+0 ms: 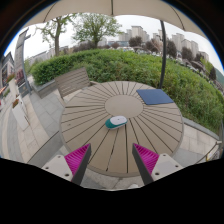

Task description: Arrange mouse

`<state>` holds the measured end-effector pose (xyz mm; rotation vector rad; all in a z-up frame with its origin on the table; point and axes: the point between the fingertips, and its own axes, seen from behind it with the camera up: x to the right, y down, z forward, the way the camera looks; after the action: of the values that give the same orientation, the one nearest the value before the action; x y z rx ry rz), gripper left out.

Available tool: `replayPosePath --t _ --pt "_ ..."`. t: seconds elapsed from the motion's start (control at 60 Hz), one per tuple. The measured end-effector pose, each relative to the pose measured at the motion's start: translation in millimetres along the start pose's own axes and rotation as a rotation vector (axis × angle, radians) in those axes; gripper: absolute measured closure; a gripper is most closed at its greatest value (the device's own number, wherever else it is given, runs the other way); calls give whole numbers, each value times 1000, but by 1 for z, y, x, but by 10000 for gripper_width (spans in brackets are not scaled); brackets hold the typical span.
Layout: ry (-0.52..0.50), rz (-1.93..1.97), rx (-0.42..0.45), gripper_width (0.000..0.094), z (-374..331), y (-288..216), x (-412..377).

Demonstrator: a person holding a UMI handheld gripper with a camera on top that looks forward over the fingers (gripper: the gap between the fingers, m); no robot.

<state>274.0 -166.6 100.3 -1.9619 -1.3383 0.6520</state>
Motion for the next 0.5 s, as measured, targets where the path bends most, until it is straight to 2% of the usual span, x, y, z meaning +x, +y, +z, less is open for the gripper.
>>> replayPosePath --t 0.2,0.5 --pt "9 8 8 86 10 -4 -18" --pt "15 -18 33 94 89 0 -33"
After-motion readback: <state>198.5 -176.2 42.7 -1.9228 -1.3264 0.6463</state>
